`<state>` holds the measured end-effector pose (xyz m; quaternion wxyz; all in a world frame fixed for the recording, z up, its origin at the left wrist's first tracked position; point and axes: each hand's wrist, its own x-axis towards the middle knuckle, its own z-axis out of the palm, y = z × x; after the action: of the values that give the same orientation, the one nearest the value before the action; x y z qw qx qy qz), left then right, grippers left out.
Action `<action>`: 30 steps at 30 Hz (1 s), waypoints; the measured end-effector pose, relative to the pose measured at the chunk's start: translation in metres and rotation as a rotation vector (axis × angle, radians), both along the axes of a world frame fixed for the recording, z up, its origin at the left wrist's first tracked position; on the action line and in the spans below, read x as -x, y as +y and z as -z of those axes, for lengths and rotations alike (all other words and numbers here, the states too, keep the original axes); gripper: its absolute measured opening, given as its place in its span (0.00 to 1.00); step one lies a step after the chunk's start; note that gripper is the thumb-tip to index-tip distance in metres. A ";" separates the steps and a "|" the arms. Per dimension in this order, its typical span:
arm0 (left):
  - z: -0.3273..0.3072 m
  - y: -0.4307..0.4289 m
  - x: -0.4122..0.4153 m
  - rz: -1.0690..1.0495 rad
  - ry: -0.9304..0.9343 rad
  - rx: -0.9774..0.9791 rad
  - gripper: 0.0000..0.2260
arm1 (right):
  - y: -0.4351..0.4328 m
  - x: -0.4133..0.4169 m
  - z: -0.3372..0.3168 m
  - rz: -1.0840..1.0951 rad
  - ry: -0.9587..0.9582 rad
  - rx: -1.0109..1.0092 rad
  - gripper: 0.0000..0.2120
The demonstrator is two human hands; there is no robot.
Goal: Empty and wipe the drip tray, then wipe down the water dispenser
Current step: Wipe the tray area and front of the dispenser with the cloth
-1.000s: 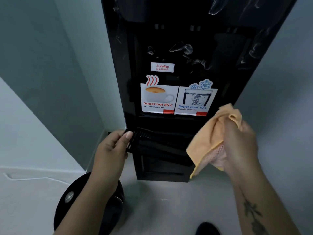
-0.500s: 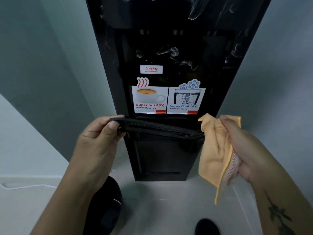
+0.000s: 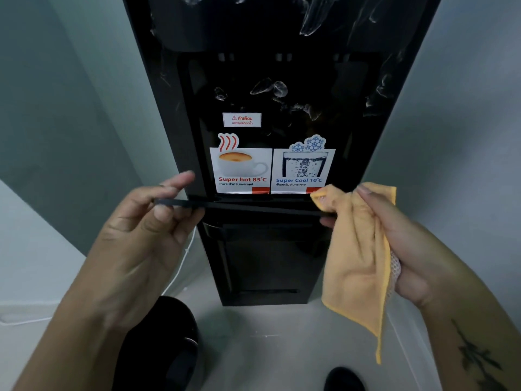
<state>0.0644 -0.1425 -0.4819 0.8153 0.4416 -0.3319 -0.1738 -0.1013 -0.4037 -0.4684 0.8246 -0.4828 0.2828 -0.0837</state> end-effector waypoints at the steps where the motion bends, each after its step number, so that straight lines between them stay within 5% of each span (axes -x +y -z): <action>1: 0.005 0.000 -0.001 0.009 0.017 -0.029 0.11 | 0.001 -0.002 0.001 0.055 -0.028 -0.018 0.21; 5: 0.035 -0.007 -0.005 -0.053 0.296 -0.106 0.14 | 0.008 -0.013 0.012 0.256 0.006 0.007 0.23; 9: 0.056 -0.013 -0.009 -0.230 0.510 -0.167 0.14 | 0.012 -0.019 0.025 0.294 0.028 0.153 0.13; 16: 0.060 -0.037 -0.005 -0.523 0.433 -0.422 0.13 | 0.015 -0.028 0.039 0.298 0.167 0.803 0.09; 22: 0.059 -0.058 0.008 -0.698 0.224 -0.593 0.09 | 0.017 -0.034 0.042 0.677 0.129 1.275 0.08; 24: 0.058 -0.062 0.011 -0.695 0.141 -0.654 0.11 | 0.023 -0.040 0.038 0.728 -0.011 1.393 0.18; 26: 0.058 -0.065 0.013 -0.742 0.034 -0.740 0.12 | 0.027 -0.051 0.036 0.491 0.012 1.542 0.25; 30: 0.059 -0.064 0.017 -0.791 -0.074 -0.782 0.10 | 0.018 -0.056 0.052 -0.140 0.309 1.806 0.25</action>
<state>0.0473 -0.2066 -0.5408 0.5817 0.8078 -0.0802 0.0510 -0.0451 -0.3859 -0.5209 0.0905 -0.9654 0.1874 -0.1573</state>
